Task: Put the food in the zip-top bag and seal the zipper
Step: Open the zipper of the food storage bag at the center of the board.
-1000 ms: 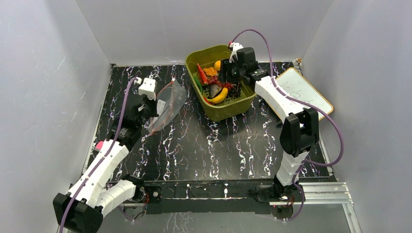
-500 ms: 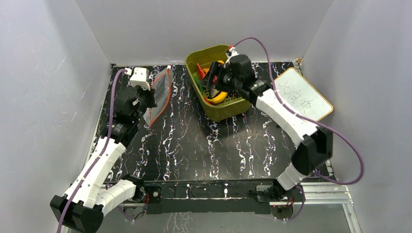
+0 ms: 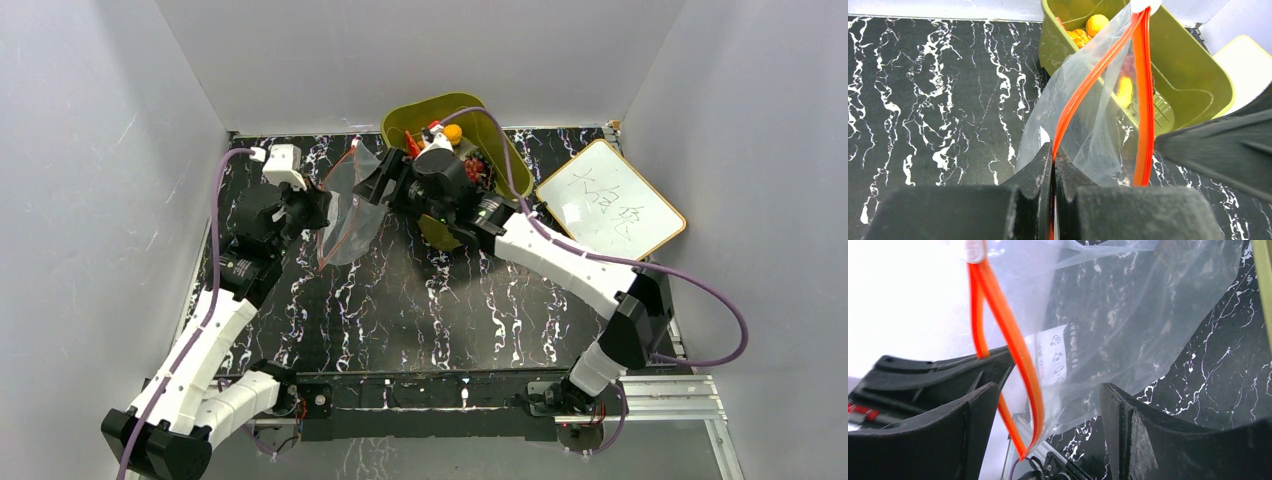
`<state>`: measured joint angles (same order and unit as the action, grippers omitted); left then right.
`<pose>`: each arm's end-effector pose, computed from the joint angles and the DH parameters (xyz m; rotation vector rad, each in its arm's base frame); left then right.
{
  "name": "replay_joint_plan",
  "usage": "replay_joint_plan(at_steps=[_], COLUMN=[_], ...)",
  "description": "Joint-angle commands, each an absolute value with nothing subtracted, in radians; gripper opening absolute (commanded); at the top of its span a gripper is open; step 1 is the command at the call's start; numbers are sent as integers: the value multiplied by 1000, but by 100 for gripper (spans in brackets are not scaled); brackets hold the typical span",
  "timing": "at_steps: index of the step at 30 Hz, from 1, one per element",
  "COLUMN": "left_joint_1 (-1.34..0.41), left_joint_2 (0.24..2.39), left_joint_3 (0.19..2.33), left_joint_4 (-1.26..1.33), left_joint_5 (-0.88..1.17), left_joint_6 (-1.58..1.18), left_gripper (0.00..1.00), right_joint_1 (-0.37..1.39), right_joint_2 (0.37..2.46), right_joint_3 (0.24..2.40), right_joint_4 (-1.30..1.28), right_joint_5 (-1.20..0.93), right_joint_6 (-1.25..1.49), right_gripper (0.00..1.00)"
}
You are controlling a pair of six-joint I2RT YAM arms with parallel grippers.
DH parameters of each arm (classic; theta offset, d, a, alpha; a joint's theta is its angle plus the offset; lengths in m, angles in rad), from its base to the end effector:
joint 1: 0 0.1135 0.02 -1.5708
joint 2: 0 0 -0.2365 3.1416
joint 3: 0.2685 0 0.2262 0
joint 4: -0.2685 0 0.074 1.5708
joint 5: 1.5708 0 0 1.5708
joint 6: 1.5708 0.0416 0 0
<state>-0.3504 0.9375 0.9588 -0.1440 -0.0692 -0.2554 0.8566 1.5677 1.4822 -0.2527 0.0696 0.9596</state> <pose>0.1996 -0.0699 0.3546 0.0289 1.7085 -0.3941 0.2319 0.2631 0.3528 0.1587 2.0793 1.1194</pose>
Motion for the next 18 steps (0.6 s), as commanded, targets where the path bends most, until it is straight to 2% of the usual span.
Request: replay_joint_plan(at_steps=[1,5,8,12,15,18], left_joint_1=[-354,-353,-353,-354,-354,-353], left_joint_2=[906,903,881,858,840,821], left_joint_3=[965,988,986,1016,1044,1056], left_joint_4=[-166,-216,-224,-274,-282,-254], left_joint_5=[-39,-46,-53,-139,-236,-322], left_joint_6=[-307,-306,-299,-198,-80,-1], left_gripper=[0,0,0,0,0,0], right_joint_1=[896,932,939,937,937,937], right_joint_2=[1632,1718,1764,1803,1798,1775], right_joint_3=[1594,1663,1702,1742,1690,1595], right_joint_4=[-253,-346,-415,-552,-609,-584], right_joint_5=[158,177,269,496,608,641], right_joint_6=[953,940,906,842,813,814], right_gripper=[73,69,59,45,32,28])
